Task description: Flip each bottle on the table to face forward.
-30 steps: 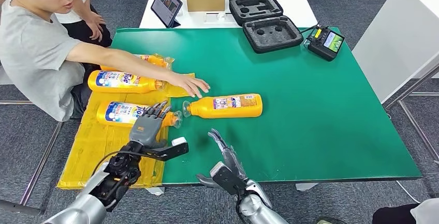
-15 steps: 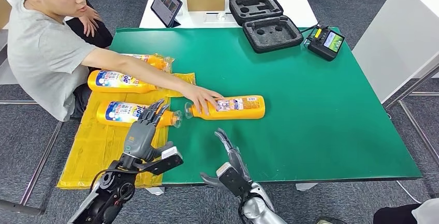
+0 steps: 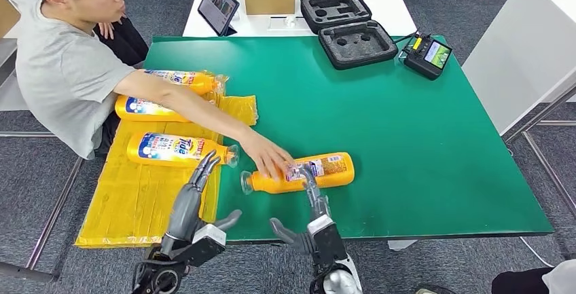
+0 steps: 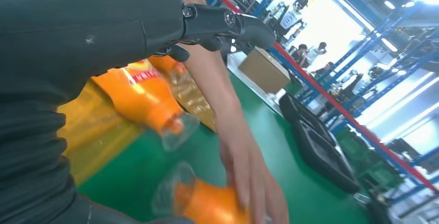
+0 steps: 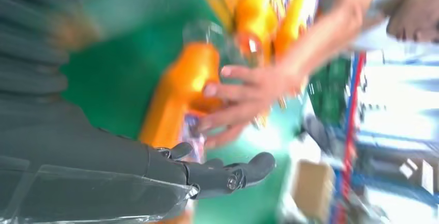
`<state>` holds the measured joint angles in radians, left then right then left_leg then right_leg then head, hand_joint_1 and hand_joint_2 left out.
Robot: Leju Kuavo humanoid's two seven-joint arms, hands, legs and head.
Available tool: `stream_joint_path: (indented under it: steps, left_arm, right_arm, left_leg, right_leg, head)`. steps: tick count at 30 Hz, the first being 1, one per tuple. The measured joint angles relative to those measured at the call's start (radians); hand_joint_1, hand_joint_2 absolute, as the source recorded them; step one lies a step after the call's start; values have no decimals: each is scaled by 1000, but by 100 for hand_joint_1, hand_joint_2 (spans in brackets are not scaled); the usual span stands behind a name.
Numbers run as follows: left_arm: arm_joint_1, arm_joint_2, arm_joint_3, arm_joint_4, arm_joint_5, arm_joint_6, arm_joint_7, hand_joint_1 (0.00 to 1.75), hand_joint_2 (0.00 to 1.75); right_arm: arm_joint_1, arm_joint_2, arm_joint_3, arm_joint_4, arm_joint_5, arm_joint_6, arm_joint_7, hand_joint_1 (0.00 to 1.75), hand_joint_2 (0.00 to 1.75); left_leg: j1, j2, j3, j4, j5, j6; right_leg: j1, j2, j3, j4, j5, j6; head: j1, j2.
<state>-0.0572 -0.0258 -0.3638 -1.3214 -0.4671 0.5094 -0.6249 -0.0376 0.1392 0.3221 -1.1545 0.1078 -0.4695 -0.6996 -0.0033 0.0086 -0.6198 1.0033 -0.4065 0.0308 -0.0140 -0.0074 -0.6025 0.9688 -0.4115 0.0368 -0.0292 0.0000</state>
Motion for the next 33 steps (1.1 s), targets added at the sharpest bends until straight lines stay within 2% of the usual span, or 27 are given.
stream_joint_path:
  steps: [3, 5, 11, 17, 21, 26, 33]
  left_arm:
    - [2, -17, -8, -2, 17, -8, -8, 0, 175]
    - [-1, -26, -13, -1, 23, -17, -11, 0, 175]
    - [-22, -52, -27, 17, 31, -39, -16, 0, 175]
    - [-40, -60, -38, 46, 45, -51, -36, 0, 175]
    - [-46, -60, -46, 58, 59, -52, -48, 0, 175]
    - [-46, -60, -53, 58, 78, -22, -67, 0, 175]
    - [-32, -60, -54, 22, 142, 34, -74, 0, 175]
  right_arm:
    - [16, -10, 18, -56, 136, -161, 0, 0, 175]
    - [28, -16, 21, -89, 243, -208, 0, 0, 175]
    - [62, -18, -12, -182, 517, -223, 0, 0, 175]
    - [46, -12, -107, -204, 727, -224, 4, 0, 175]
    - [-10, -24, -169, -149, 827, -224, 64, 0, 175]
    - [-111, -56, -210, -5, 941, -224, 144, 0, 175]
    - [-216, -83, -288, 183, 1029, -224, 142, 0, 175]
  left_leg:
    - [0, 0, 0, 0, 0, 0]
    - [0, 0, 0, 0, 0, 0]
    - [0, 0, 0, 0, 0, 0]
    - [0, 0, 0, 0, 0, 0]
    - [0, 0, 0, 0, 0, 0]
    - [0, 0, 0, 0, 1, 0]
    - [0, 0, -1, 0, 1, 1]
  right_leg:
    - [0, 0, 0, 0, 0, 0]
    - [0, 0, 0, 0, 0, 0]
    - [0, 0, 0, 0, 0, 0]
    - [0, 0, 0, 0, 0, 0]
    - [0, 0, 1, 0, 1, 0]
    - [0, 0, 1, 0, 1, 1]
    - [0, 0, 0, 0, 1, 1]
  head:
    - [0, 0]
    - [0, 0]
    - [0, 0]
    - [0, 0]
    - [0, 0]
    - [0, 0]
    - [0, 0]
